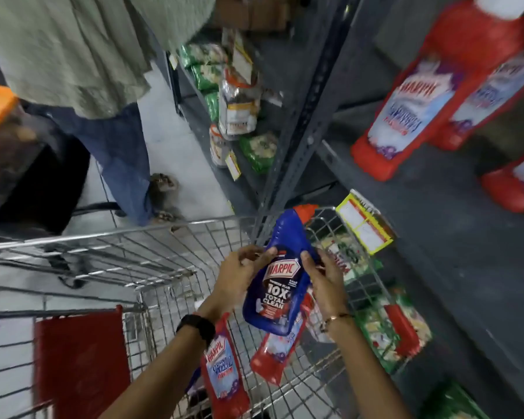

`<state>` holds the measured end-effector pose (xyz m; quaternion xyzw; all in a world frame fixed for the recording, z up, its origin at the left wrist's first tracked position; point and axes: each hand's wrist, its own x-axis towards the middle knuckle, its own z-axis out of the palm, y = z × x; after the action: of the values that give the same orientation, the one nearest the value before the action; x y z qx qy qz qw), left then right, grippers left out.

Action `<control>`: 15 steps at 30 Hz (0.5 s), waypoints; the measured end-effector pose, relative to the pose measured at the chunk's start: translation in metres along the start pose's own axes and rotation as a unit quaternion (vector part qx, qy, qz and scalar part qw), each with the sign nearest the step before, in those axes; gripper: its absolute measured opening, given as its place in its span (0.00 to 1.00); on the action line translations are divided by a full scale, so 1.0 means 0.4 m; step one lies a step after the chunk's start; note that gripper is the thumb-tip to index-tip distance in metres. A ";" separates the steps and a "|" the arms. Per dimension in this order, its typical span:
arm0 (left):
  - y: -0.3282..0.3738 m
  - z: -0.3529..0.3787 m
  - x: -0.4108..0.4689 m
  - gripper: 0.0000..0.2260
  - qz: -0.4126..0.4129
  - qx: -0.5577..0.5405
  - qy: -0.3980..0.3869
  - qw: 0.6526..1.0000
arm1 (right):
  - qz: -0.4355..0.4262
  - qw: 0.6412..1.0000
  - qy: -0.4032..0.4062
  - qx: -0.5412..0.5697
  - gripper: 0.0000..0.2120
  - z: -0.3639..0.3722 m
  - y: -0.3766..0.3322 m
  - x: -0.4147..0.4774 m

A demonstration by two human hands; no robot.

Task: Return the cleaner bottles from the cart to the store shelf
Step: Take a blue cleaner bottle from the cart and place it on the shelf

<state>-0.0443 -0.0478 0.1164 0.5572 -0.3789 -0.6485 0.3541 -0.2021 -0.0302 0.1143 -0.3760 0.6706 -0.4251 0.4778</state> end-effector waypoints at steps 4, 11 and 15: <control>0.172 0.011 -0.085 0.15 0.057 -0.043 0.003 0.997 | -0.077 0.996 0.007 0.040 0.05 -0.024 -0.200 -0.060; 0.316 0.009 -0.187 0.21 0.181 -0.108 0.074 0.975 | -0.121 0.980 -0.015 0.158 0.17 -0.031 -0.409 -0.166; 0.351 0.008 -0.249 0.22 0.217 -0.140 0.083 0.963 | -0.137 0.974 -0.032 0.175 0.14 -0.032 -0.466 -0.213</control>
<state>-0.0296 -0.0248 0.2864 0.4581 -0.3652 -0.5547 0.5908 -0.1739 -0.0164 0.3171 -0.3880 0.5121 -0.5853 0.4946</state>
